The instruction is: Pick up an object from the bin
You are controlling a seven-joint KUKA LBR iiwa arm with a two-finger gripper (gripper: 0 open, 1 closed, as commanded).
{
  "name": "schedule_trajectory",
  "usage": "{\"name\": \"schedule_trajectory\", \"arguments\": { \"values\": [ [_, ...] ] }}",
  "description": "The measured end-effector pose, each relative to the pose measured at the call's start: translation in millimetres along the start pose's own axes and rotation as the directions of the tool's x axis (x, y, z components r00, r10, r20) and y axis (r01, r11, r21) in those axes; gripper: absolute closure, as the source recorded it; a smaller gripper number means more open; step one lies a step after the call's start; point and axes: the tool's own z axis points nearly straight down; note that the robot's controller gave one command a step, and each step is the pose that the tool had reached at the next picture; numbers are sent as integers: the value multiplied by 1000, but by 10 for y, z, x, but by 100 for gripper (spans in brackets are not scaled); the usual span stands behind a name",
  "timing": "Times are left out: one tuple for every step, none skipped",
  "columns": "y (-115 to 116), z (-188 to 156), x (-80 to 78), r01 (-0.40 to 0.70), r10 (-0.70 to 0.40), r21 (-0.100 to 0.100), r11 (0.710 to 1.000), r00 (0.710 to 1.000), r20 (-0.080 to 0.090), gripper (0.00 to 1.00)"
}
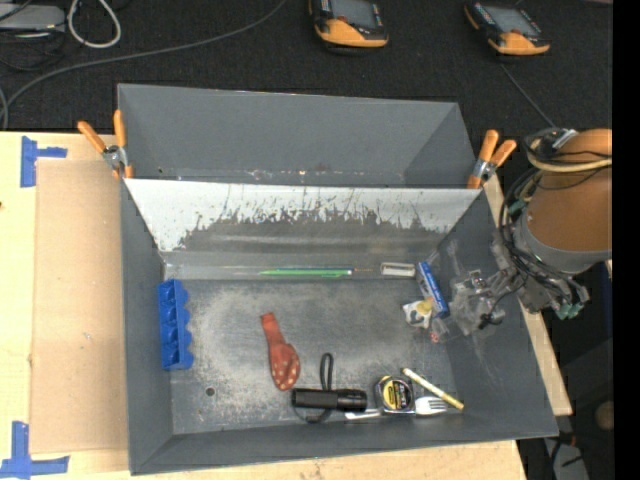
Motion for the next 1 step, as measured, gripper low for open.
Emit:
{"name": "schedule_trajectory", "arguments": {
  "values": [
    [4,-118,-7,-2,2,0,1000,1000,2,100]
  ]
}}
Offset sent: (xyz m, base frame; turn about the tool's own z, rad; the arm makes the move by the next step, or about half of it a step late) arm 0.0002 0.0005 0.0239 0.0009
